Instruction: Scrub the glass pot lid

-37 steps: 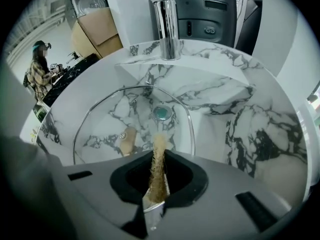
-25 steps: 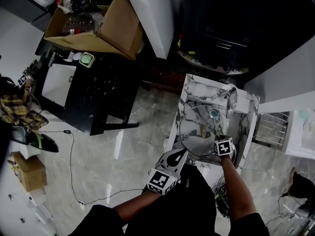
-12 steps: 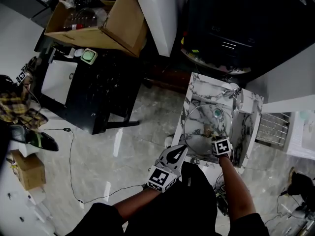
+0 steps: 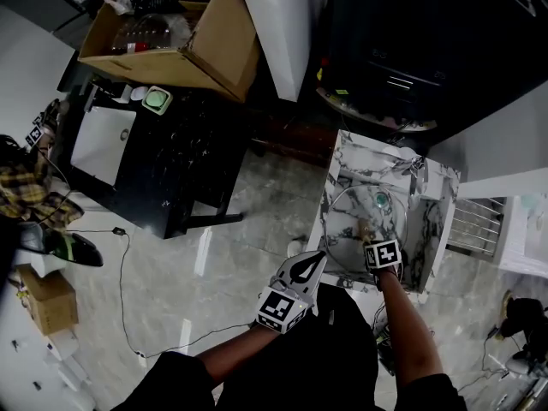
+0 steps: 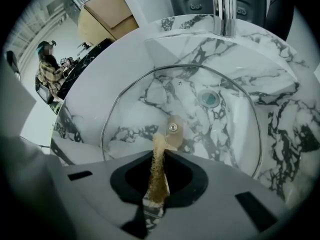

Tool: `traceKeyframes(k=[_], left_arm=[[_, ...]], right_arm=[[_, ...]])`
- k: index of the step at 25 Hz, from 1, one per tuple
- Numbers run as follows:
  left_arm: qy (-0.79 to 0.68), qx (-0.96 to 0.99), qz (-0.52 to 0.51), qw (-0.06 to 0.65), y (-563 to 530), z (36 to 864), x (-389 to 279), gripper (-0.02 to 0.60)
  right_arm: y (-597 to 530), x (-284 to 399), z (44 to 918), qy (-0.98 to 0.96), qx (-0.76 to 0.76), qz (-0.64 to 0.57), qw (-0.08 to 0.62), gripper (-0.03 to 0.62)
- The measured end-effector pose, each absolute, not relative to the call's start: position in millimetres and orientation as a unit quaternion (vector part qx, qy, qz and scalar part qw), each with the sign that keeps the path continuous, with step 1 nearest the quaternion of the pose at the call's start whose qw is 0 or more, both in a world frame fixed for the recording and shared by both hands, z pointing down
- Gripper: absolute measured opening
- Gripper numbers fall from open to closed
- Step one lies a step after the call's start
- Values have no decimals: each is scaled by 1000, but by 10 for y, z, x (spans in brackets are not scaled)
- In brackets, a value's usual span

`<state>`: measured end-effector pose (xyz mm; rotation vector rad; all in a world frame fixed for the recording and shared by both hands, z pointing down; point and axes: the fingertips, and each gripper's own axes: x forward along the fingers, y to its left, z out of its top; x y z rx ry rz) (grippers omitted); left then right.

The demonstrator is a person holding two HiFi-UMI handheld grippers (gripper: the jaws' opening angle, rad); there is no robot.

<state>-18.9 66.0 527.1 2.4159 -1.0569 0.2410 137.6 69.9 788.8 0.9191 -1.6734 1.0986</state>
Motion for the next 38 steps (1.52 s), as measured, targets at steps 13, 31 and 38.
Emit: traceKeyframes(k=[13,31,38], left_arm=[[-377,889,90,245,474,5304,-307,16],[-356,896,91,248,133,5339,-372,16],[-369,889,86,256,-25,5391,-447,16]], right_arm=[[633,997,7884,-703,331,422,466,57],[493,573,7834,-669,359,525,384,57],[425,467,7833,-672,362,520,383,57]])
